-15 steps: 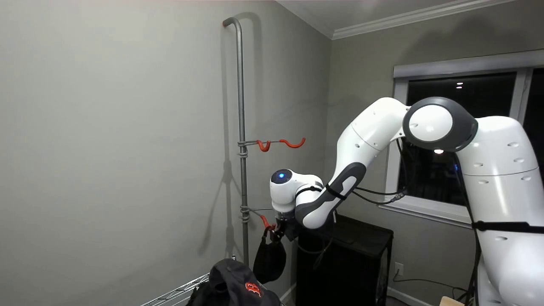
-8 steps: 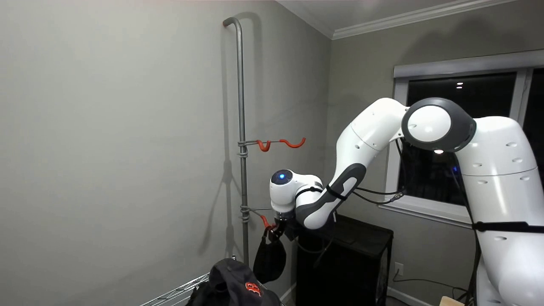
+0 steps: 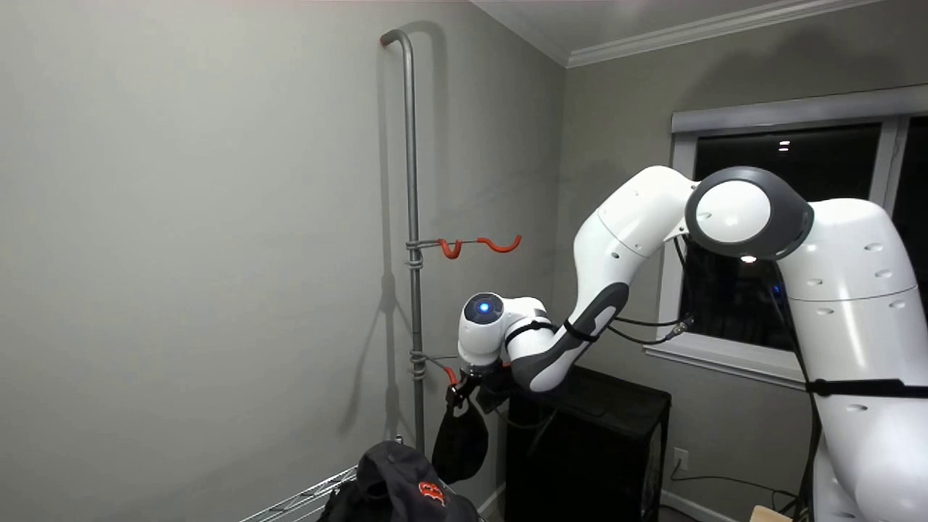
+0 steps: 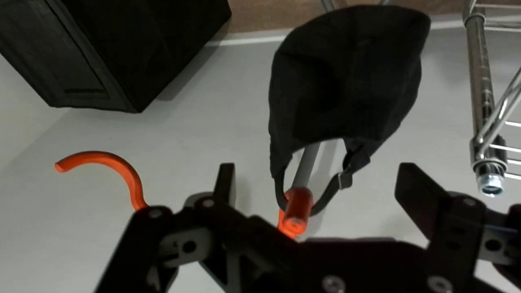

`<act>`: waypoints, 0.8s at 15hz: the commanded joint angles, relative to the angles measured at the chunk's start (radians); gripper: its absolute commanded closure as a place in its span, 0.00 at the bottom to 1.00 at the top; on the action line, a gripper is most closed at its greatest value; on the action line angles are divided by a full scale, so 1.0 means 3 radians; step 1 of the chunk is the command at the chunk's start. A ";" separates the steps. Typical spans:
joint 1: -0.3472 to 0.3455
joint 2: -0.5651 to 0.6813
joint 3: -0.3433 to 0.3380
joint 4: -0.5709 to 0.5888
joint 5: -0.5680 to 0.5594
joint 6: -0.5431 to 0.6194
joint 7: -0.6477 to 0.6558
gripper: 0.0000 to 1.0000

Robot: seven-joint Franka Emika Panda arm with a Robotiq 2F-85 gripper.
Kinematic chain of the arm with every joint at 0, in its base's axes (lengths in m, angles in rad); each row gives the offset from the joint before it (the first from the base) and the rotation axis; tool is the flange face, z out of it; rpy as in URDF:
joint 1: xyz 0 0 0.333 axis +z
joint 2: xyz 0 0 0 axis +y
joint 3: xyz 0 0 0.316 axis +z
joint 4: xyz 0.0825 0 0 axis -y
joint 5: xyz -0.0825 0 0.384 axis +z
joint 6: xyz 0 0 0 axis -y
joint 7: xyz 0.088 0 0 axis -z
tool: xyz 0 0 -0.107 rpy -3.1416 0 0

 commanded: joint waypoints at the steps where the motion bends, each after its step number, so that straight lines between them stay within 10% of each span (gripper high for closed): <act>1: 0.0074 0.0020 -0.0133 -0.0038 -0.0541 0.0236 0.0693 0.00; 12: 0.0215 0.0446 -0.0180 0.0015 -0.1787 0.0132 0.1998 0.00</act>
